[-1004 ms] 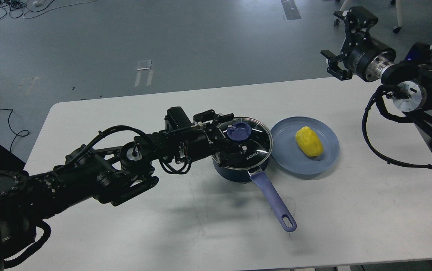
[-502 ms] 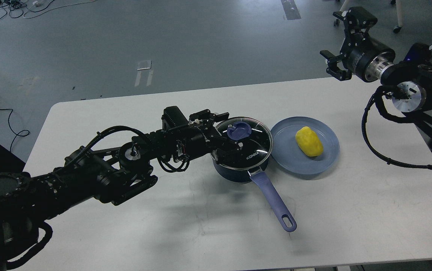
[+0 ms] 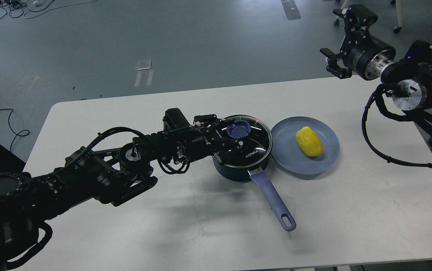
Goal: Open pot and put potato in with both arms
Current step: 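Close the left gripper on the blue lid knob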
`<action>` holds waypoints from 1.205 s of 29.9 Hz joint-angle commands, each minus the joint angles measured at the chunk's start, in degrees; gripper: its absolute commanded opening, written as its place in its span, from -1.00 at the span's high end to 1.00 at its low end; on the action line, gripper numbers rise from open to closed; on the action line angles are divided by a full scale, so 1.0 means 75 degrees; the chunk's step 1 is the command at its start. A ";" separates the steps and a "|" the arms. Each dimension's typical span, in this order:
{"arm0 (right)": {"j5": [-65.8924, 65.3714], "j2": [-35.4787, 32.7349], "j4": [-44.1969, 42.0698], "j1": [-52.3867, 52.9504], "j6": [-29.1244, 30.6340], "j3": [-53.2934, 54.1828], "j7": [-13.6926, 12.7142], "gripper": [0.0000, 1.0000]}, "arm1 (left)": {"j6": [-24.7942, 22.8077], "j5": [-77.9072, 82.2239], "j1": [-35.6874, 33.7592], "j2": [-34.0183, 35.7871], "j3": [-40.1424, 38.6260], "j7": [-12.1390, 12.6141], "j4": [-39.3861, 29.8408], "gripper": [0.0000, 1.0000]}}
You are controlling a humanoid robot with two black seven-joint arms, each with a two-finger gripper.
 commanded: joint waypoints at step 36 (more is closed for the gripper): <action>-0.0005 0.0035 -0.0024 0.0035 -0.0070 0.0013 0.0012 -1.00 | -0.0003 -0.0012 -0.0337 0.0222 -0.0047 -0.0059 -0.0151 0.90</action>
